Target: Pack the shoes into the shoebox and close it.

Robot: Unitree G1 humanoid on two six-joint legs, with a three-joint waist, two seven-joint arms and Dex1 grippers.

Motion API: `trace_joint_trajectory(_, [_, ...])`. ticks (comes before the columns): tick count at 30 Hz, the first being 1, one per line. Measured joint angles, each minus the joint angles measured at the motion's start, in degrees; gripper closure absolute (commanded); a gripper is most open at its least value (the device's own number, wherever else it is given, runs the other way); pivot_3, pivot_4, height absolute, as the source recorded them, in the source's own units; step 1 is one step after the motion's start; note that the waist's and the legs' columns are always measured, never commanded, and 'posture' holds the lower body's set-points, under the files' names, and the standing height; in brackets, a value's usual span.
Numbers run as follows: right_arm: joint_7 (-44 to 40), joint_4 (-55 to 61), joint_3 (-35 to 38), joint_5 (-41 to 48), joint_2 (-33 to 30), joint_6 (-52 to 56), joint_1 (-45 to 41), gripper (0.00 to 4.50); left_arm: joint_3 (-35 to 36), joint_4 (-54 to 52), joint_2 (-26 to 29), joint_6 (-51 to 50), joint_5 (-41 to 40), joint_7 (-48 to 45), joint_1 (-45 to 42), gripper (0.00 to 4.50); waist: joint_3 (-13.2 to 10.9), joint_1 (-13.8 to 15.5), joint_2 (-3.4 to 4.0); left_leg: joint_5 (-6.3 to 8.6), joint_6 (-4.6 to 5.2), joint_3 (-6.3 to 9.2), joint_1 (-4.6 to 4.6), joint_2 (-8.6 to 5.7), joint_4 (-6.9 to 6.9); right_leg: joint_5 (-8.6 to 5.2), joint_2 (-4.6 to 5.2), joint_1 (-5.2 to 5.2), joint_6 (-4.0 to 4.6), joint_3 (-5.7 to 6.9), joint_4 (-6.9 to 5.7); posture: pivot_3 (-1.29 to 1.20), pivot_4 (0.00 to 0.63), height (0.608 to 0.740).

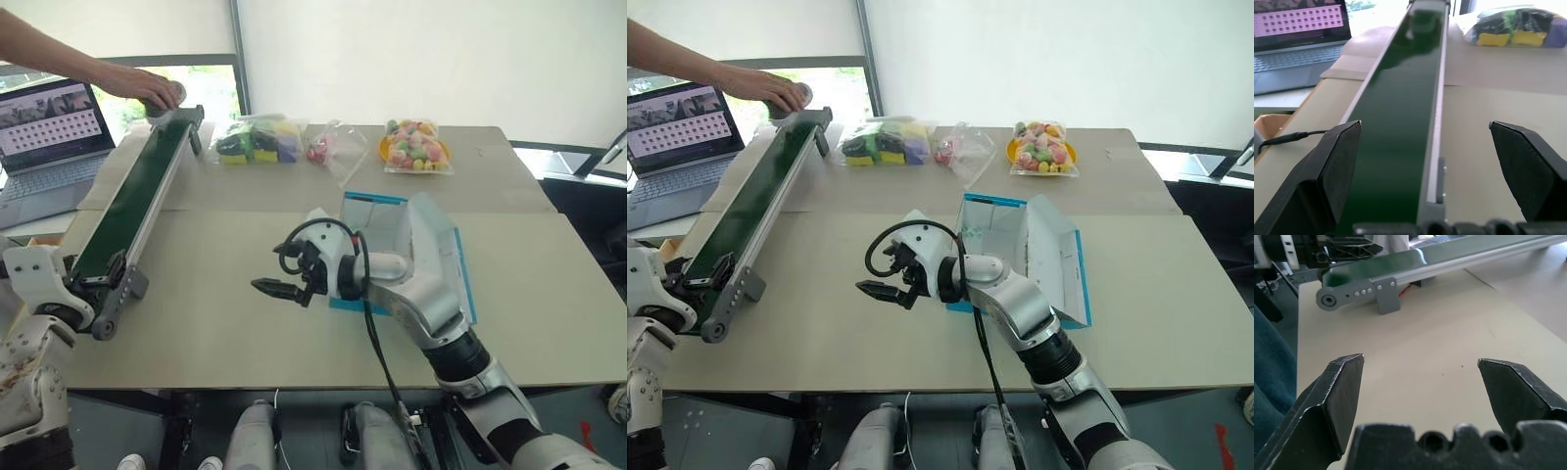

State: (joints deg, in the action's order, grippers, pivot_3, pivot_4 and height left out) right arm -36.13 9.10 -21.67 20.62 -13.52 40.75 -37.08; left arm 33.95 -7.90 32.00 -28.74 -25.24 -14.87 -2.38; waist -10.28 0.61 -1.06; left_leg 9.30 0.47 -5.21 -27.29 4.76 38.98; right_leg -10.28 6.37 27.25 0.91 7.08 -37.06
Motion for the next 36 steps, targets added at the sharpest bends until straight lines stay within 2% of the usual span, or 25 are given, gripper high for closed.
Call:
trace_joint_trajectory(10, [-2.38, 1.59, -0.82, -1.57, -0.75, -0.96, 2.1, 0.11, -0.05, 0.37, 0.0, -0.01, 0.39, 0.28, -0.28, 0.0, 0.0, 0.05, -0.01, 0.01, -0.02, 0.0, -0.01, -0.02, 0.0, 0.0, 0.07, 0.01, 0.01, 0.0, 0.04, 0.0, 0.15, 0.681])
trace_joint_trajectory(36, [-0.88, 1.37, 0.03, -3.73, 1.44, -0.95, 2.08, 0.11, -2.08, 1.57, 0.0, -1.86, 1.13, 0.21, -0.97, 0.0, 0.0, 0.07, -0.01, 0.02, -0.03, 0.01, -0.01, -0.01, -0.02, -0.01, 0.06, 0.03, 0.01, 0.01, 0.04, 0.0, 0.15, 0.681])
